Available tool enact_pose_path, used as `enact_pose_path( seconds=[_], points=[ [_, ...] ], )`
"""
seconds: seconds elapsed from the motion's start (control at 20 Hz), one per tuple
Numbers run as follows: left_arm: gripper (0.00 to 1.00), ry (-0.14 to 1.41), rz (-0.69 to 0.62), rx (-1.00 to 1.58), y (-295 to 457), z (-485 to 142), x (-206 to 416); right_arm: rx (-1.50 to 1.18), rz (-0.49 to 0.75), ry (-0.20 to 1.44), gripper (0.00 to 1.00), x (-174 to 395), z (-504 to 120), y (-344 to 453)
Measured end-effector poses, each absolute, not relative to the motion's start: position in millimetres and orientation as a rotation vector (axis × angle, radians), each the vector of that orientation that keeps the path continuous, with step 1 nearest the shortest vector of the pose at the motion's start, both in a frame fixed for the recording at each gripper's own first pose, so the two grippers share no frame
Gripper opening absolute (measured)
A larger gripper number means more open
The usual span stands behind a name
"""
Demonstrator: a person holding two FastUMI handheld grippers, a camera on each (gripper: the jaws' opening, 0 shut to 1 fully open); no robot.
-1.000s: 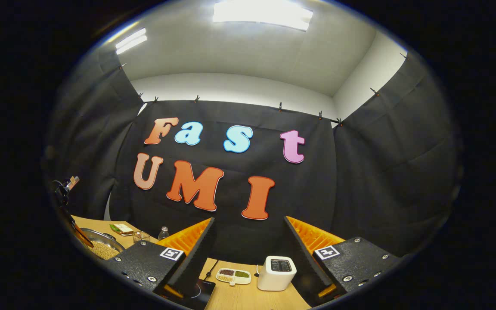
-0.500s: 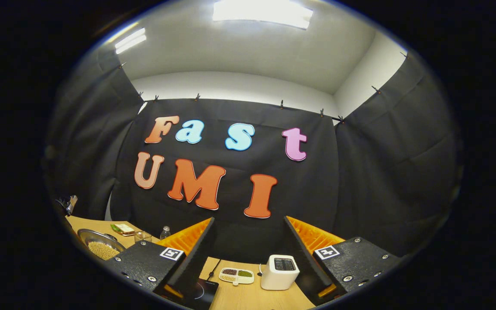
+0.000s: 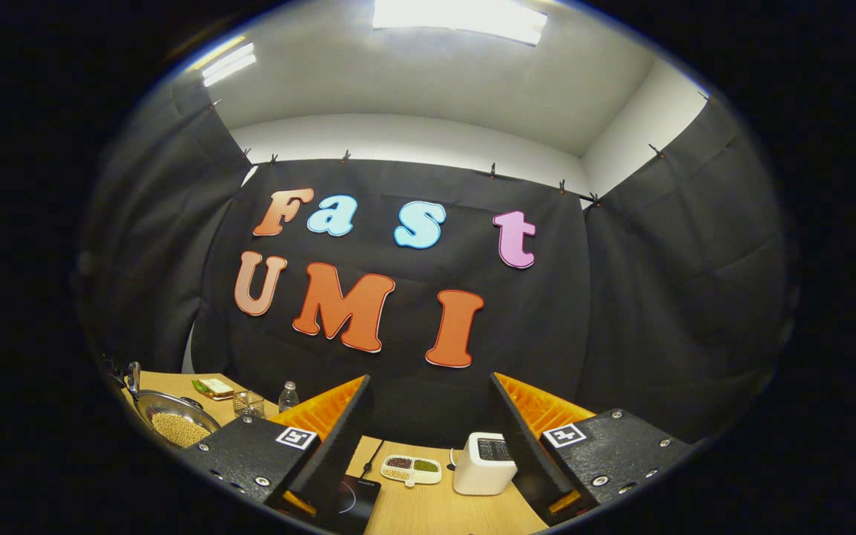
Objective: First push the handle of the pot to place it horizontally, then grasp the pot with both hands and set it on the induction cooktop.
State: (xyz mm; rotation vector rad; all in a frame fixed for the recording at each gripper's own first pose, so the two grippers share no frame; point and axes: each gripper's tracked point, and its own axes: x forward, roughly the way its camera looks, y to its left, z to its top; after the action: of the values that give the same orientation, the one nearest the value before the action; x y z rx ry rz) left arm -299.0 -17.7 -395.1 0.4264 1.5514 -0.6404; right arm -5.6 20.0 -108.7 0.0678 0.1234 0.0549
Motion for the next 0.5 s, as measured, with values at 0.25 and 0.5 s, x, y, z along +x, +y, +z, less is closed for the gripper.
enact_pose_path(
  seconds=[0.25,0.5],
  points=[
    [0.02,1.553,-0.645,0.378,-33,-410,-298,0.056,0.04,0.119,0.95,-10,-106,17],
    [0.02,1.533,-0.637,0.358,-43,-418,-292,0.08,0.044,0.127,0.95,-10,-109,22]
  ],
)
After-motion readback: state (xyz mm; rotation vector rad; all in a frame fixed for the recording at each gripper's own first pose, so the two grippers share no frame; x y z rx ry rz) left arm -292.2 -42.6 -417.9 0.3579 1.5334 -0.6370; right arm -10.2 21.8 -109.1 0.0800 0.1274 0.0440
